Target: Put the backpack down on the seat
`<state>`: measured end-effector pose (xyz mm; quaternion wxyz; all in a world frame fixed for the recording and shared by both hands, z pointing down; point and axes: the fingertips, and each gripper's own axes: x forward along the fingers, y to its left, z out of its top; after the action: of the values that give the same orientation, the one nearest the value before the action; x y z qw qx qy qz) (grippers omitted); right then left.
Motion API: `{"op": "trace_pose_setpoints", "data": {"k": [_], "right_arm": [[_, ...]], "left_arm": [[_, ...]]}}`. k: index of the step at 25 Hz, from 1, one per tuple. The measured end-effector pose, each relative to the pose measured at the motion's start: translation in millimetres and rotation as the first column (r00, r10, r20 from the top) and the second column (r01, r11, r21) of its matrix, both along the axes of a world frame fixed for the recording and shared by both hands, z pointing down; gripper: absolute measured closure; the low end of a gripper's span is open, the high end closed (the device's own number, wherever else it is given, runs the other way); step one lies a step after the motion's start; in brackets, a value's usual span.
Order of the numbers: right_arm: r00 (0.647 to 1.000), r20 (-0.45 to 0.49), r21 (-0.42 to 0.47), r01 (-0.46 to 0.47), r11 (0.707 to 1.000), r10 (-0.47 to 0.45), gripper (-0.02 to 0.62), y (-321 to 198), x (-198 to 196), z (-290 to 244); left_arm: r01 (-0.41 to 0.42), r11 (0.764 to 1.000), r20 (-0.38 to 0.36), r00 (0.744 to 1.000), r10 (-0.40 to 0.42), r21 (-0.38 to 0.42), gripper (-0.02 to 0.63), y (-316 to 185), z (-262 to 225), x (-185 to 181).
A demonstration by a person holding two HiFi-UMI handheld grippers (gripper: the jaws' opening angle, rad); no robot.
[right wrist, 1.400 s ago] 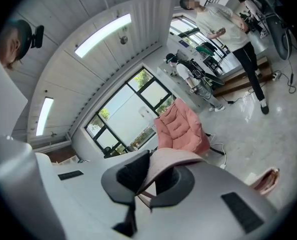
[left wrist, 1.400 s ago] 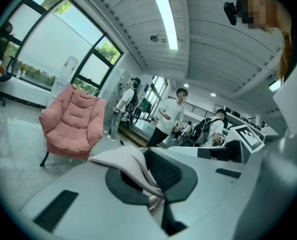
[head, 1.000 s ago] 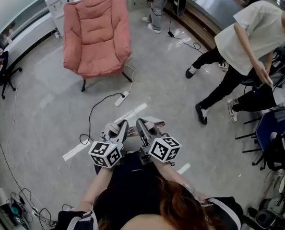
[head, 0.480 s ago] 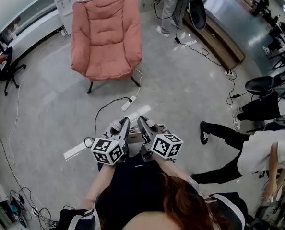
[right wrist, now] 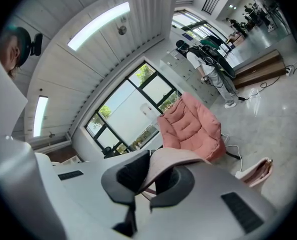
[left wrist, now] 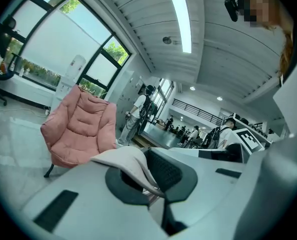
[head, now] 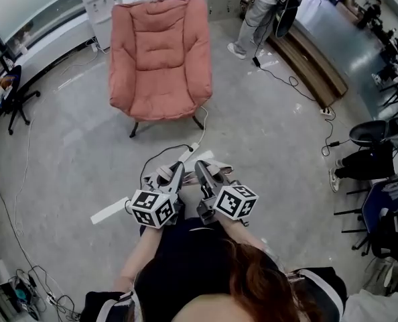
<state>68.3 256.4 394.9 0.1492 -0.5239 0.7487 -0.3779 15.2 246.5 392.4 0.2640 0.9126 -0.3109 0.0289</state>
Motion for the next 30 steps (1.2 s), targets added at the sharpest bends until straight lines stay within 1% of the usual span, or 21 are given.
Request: {"op": "trace_pose_setpoints", "data": {"k": [7, 13, 18, 25, 30], "right_arm": [[1.000, -0.016, 0.016, 0.009, 1.000, -0.009, 0.561, -46.8, -20.1, -4.3], [0.999, -0.003, -0.007, 0.033, 0.999, -0.033, 0.561, -84.1, -40.3, -0.6], [0.999, 0.006, -0.017, 0.036, 0.999, -0.036, 0.561, -112.5, -53.1, 5.7], [1.000, 0.013, -0.029, 0.029, 0.999, -0.029, 0.561, -139.7, -62.3, 13.6], [0.999, -0.006, -0.002, 0.035, 0.999, -0.035, 0.561, -157.1, -69.5, 8.7]], "left_arm": [[0.007, 1.000, -0.009, 1.000, -0.007, 0.022, 0.588, -49.0, -7.2, -19.9], [0.025, 1.000, -0.003, 1.000, -0.025, 0.004, 0.588, -85.1, -4.8, -39.7], [0.024, 1.000, -0.008, 1.000, -0.024, 0.003, 0.588, -112.4, -0.5, -52.5], [0.021, 1.000, -0.007, 1.000, -0.021, -0.007, 0.588, -140.6, 6.8, -62.0], [0.026, 1.000, -0.005, 1.000, -0.026, 0.008, 0.588, -156.7, 4.3, -69.2]]}}
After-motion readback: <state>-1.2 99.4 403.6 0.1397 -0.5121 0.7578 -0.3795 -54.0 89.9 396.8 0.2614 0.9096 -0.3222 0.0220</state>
